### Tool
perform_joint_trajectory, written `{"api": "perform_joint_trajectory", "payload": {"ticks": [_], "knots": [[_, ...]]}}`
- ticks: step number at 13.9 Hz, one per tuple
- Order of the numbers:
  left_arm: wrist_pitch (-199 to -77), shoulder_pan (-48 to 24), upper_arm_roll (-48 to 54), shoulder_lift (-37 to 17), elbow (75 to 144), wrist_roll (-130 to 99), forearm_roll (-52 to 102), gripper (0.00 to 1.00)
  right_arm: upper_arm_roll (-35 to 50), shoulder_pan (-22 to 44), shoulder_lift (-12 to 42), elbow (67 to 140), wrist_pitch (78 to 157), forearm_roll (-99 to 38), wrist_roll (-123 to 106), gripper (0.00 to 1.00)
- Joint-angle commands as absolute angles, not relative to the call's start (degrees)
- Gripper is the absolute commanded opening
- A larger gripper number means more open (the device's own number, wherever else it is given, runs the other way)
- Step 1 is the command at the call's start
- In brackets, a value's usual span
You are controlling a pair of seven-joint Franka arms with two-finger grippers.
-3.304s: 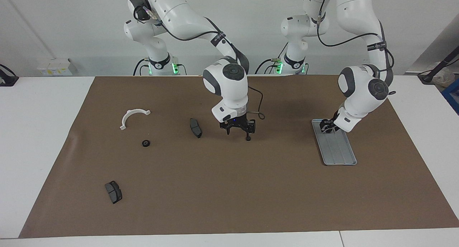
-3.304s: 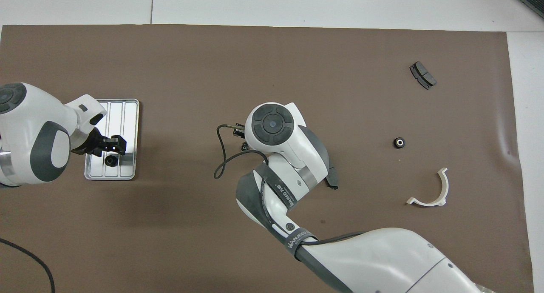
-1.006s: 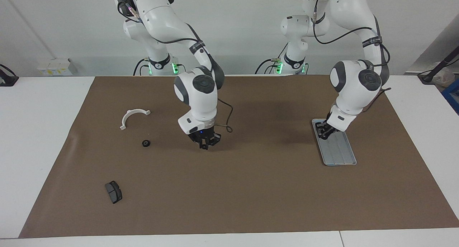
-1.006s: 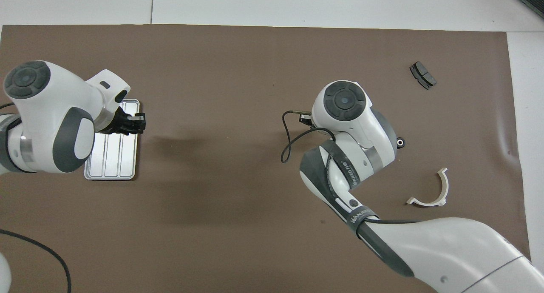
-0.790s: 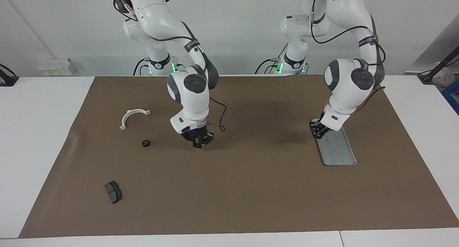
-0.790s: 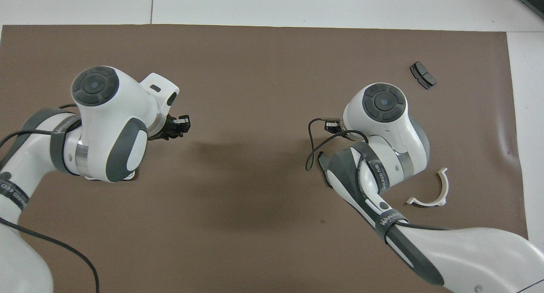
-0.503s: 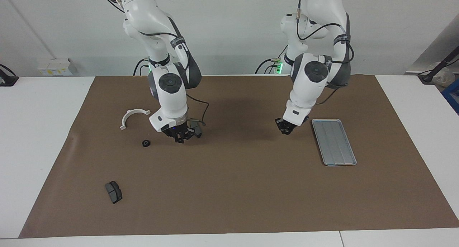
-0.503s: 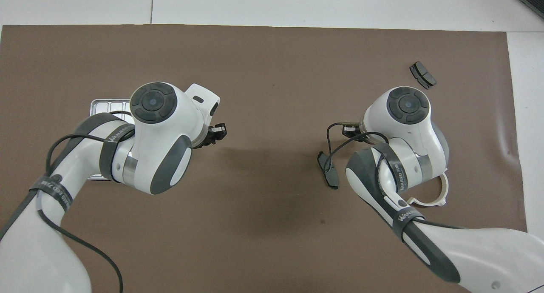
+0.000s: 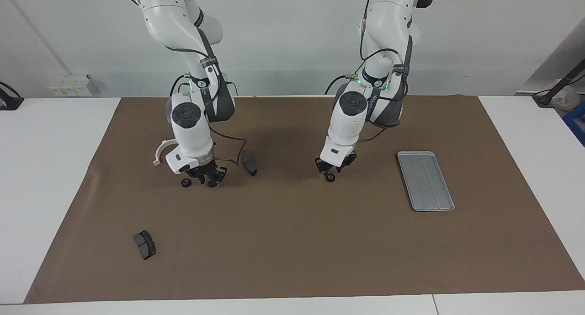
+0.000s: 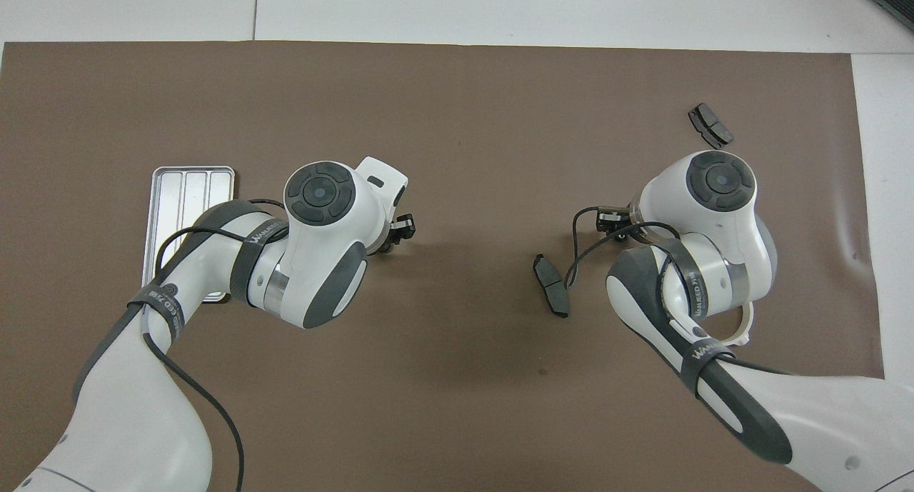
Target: Place bearing gear from tray to pile
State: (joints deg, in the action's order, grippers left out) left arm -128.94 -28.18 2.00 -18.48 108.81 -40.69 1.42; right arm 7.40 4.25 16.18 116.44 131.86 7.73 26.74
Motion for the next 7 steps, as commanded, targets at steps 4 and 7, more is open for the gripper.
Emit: {"api": "perform_joint_trajectory", "payload": {"ticks": [4,7], "knots": [[-120.28,-23.31,1.23,-16.96,99.27,-40.17,1.05,0.72,8.09,5.79,15.55,114.53,132.27,4.76,27.24,1.00],[-109.28,-17.43,1.23,-17.05,89.58,-33.08,1.40,0.70,8.09,10.44,17.13,110.58,132.19,2.02,33.72,1.00]]}}
